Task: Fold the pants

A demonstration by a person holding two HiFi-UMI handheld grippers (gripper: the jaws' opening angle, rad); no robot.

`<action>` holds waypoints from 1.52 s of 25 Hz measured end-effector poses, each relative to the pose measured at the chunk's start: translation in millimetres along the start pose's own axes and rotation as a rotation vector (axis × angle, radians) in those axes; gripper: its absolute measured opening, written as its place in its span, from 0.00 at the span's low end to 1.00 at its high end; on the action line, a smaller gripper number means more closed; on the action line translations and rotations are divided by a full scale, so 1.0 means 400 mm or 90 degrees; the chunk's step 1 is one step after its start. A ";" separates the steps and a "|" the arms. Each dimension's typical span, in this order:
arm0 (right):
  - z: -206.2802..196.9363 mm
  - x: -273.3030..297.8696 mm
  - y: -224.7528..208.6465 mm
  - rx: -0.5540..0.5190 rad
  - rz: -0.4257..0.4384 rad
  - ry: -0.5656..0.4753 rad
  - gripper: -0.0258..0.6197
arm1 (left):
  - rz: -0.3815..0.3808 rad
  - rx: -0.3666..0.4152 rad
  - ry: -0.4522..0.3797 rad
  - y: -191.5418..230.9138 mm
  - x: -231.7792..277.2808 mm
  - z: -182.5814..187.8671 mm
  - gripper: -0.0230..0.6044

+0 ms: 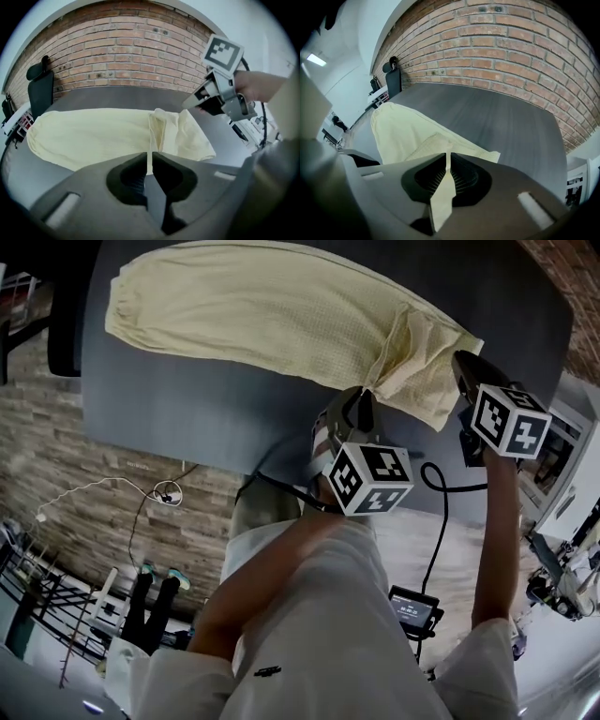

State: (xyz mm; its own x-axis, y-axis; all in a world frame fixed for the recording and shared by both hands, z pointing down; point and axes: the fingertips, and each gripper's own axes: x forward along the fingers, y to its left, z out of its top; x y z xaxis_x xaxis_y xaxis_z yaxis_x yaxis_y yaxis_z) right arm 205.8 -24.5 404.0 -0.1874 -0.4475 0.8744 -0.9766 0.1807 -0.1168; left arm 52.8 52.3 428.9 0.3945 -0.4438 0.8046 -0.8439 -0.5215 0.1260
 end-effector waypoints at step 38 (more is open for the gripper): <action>-0.090 0.001 -0.170 -0.019 0.072 0.013 0.23 | -0.214 0.220 0.037 -0.541 0.119 -0.034 0.43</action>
State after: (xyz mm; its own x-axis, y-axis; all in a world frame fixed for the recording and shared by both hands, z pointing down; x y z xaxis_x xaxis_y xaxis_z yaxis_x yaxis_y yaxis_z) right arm 275.9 -5.5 429.4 -0.2937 -0.4053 0.8657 -0.9457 0.2549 -0.2015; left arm 249.1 153.9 448.1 0.5953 -0.1724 0.7848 -0.4990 -0.8449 0.1930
